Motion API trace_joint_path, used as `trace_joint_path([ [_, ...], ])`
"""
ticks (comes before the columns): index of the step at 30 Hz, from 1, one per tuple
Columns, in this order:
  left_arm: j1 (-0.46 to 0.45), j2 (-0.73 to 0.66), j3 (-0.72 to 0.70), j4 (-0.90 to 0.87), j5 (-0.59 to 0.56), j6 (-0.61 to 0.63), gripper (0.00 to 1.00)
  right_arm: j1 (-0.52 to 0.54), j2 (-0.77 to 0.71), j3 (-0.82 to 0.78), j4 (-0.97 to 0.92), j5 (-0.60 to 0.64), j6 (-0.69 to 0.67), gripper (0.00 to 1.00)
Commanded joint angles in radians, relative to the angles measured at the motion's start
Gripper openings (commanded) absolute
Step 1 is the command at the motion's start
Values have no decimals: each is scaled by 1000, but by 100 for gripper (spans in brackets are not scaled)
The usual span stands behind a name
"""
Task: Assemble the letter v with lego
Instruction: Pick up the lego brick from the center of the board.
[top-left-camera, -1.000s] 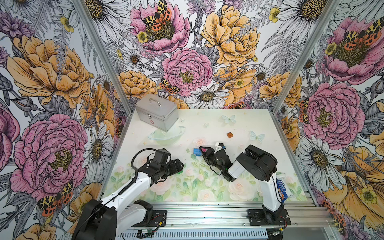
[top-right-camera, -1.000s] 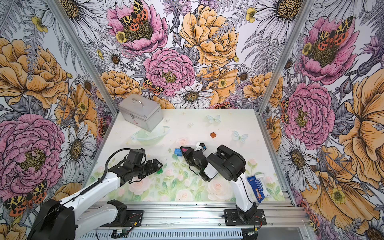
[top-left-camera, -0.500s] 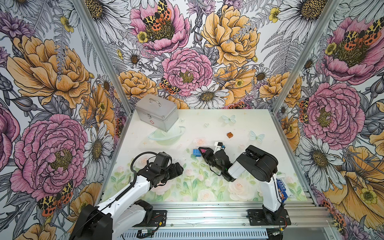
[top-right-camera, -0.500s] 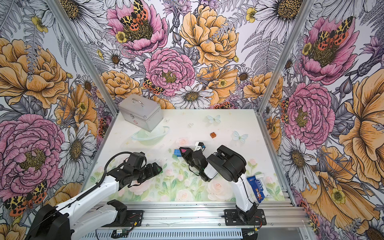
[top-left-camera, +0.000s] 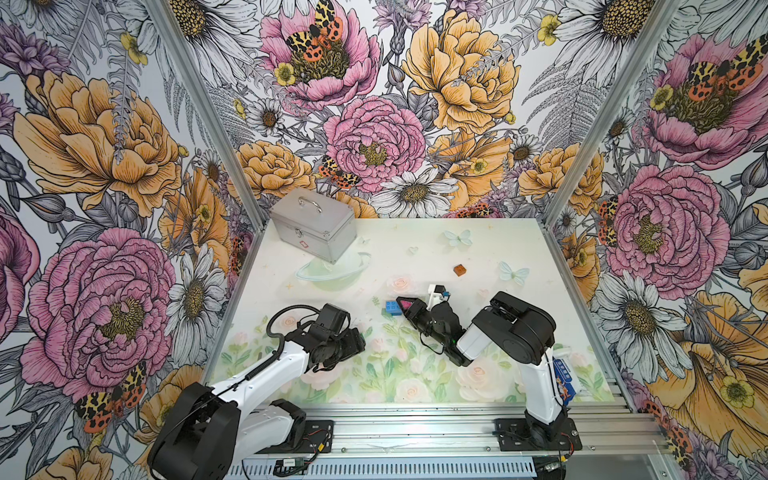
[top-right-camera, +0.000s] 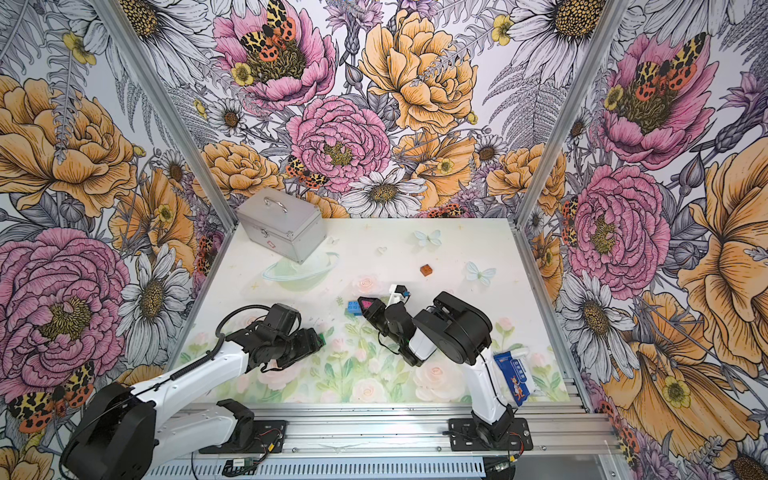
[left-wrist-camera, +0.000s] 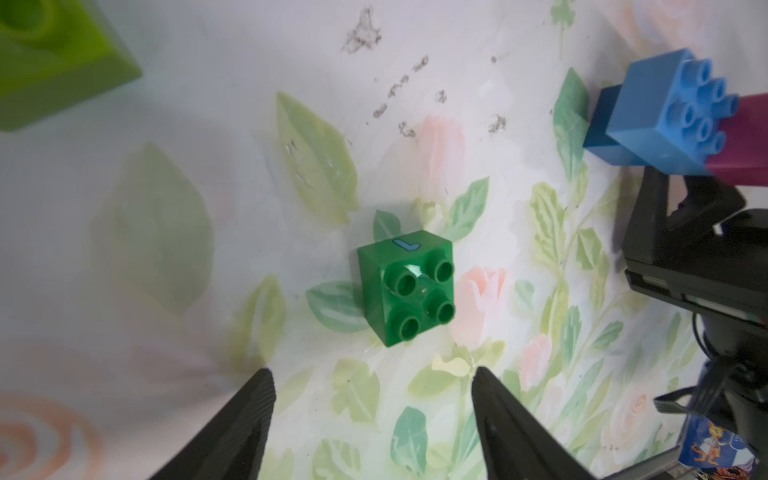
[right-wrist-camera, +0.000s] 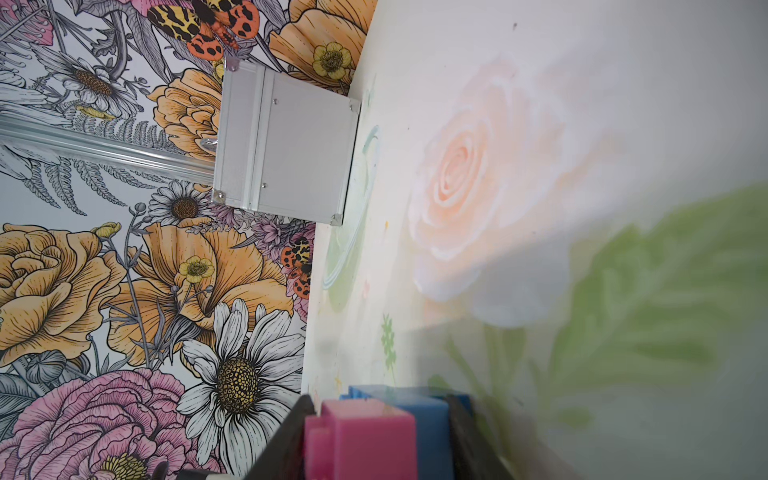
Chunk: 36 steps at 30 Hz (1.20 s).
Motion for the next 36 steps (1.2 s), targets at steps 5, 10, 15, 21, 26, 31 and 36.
trace_joint_path([
  [5,-41,94,113,3,-97,4,72,6,23,-18,-48,5,-33,44],
  [10,-67,190,163,-18,-126,6,59,6,23,-20,-47,1,-35,44],
  [15,-89,253,191,-37,-170,8,52,4,18,-23,-45,0,-39,44],
  [21,-102,293,218,-58,-200,23,39,1,18,-27,-45,0,-40,43],
  [26,-112,298,256,-80,-205,54,24,-2,21,-29,-45,1,-40,42],
  [31,-114,293,390,-133,-195,139,14,-2,25,-30,-40,-5,-40,41],
  [36,-113,369,550,-168,-164,224,13,-3,26,-36,-37,-3,-43,42],
])
